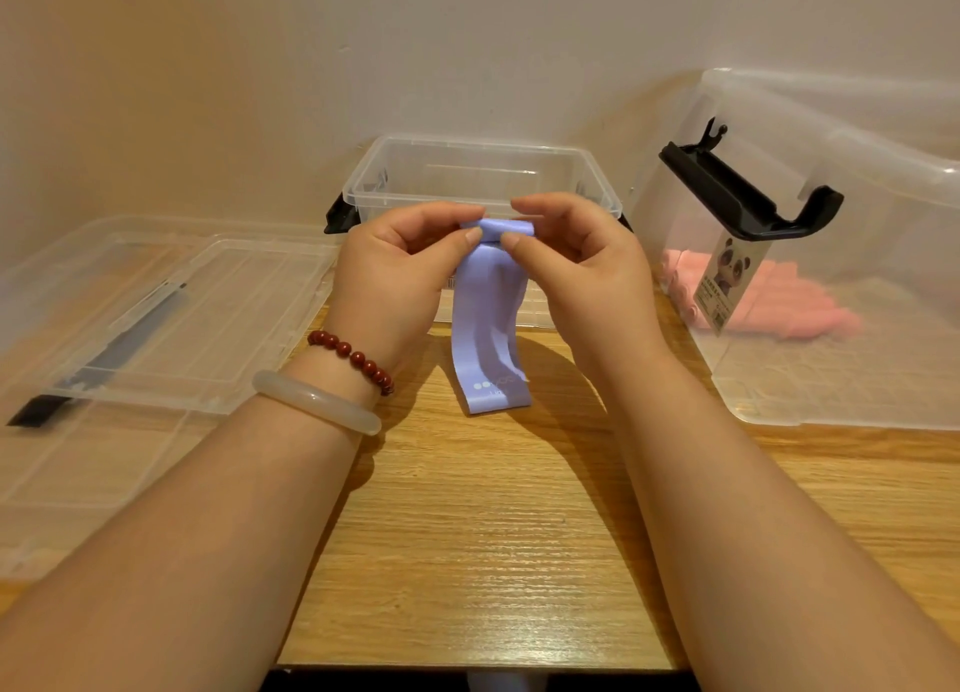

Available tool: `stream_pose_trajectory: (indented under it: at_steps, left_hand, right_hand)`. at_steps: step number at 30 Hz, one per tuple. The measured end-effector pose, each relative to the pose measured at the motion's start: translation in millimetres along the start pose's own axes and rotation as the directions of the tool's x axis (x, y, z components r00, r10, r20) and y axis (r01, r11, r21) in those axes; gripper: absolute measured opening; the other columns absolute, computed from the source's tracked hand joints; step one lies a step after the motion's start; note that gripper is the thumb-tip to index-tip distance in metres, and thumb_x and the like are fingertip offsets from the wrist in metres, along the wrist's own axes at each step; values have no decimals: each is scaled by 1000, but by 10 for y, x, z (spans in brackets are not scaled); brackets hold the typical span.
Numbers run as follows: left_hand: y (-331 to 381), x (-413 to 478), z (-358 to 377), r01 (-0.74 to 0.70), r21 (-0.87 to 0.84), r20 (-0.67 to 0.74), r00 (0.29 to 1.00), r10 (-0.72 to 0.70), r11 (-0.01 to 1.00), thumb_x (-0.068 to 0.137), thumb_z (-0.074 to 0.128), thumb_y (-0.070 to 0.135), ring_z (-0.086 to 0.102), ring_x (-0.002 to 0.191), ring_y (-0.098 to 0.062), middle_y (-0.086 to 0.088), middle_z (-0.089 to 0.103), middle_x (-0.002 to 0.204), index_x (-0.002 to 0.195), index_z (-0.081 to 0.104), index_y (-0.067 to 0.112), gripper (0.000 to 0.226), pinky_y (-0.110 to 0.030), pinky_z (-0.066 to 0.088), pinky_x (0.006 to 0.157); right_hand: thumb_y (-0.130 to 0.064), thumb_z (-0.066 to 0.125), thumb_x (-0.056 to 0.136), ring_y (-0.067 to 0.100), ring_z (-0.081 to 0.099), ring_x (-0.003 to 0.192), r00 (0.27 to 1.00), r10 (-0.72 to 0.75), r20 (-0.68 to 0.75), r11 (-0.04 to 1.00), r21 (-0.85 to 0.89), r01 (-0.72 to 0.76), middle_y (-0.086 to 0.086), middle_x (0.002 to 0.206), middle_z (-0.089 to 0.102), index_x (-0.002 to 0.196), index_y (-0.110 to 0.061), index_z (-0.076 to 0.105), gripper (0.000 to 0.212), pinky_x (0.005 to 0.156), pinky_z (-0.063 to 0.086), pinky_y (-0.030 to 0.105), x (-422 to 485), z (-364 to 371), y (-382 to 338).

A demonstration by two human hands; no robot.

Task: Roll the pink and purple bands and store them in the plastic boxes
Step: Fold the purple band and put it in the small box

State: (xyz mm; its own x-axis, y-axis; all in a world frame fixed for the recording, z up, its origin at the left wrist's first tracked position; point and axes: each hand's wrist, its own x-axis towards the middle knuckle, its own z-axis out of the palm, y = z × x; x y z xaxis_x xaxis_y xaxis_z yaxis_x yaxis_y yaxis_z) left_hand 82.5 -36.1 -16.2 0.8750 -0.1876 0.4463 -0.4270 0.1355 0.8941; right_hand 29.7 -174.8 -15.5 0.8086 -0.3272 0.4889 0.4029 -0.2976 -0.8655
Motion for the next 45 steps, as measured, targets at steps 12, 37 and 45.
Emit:
stream_pose_trajectory:
  at_steps: [12,37,45]
  left_hand:
    - [-24,-9,23,73,-57,51,996,-70,996,89,65,4,68,83,-11,7,73,84,94,71,23,21,-27,56,74]
    - [-18,5,12,38,-40,-14,999,-39,998,86,69,4,69,85,-8,10,74,85,90,72,27,23,-22,51,74]
    - [5,-5,5,3,-15,-24,1000,-4,1000,86,69,6,68,92,-2,17,72,89,93,71,30,25,-18,51,78]
  right_hand:
    - [-5,67,88,15,69,88,999,7,-52,1000,-14,-8,-2,88,73,85,-25,71,21,80,58,32,9,-15,-13]
    - [-9,69,87,11,67,86,998,-43,-39,998,-39,42,-8,86,70,85,-31,68,22,78,56,29,3,-6,0]
    - [-13,68,89,11,65,83,1000,-3,-9,1000,13,3,0,87,68,96,-21,69,10,72,52,24,9,1,19]
